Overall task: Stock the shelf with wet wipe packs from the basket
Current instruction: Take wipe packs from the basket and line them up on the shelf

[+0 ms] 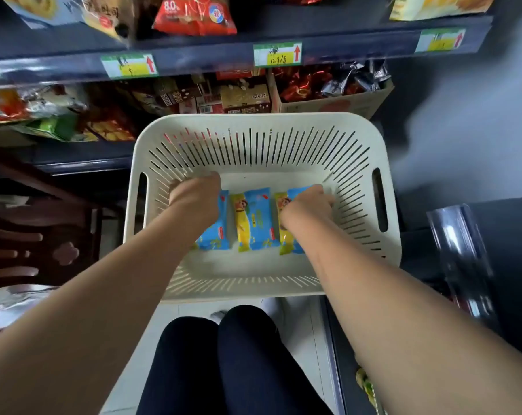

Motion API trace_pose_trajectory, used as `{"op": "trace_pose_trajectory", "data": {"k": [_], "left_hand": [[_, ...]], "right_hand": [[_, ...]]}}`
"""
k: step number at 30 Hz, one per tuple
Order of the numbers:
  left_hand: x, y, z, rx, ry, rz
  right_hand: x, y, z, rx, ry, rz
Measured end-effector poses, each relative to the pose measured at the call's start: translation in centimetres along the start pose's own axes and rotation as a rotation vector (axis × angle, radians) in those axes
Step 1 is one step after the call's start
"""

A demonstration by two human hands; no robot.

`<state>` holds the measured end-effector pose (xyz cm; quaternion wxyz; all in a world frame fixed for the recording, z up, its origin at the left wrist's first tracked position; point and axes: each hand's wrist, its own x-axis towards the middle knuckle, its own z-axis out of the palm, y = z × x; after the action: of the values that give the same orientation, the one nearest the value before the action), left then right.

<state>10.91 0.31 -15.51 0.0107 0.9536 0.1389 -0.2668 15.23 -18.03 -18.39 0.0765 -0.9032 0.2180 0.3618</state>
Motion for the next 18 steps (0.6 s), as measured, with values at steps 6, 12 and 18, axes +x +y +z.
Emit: {"op": "trace_pose_trajectory", "data": {"k": [6,12,18], "left_hand": [[-1.9,-2.8,-3.5,-0.394,0.022,0.081],[-8.1,-3.8,-9.8,-0.747,0.161,0.138],[-14.9,-3.5,-17.2,-1.019,0.304,0.138]], "right_hand": [[-1.2,2.3,-2.6,0.472,-0.112,-0.078],[-10.1,6.4,-9.2,1.120,-0.496,-0.312],[-17.9,10.4,-16.8,1.018,-0.323,-0.551]]}}
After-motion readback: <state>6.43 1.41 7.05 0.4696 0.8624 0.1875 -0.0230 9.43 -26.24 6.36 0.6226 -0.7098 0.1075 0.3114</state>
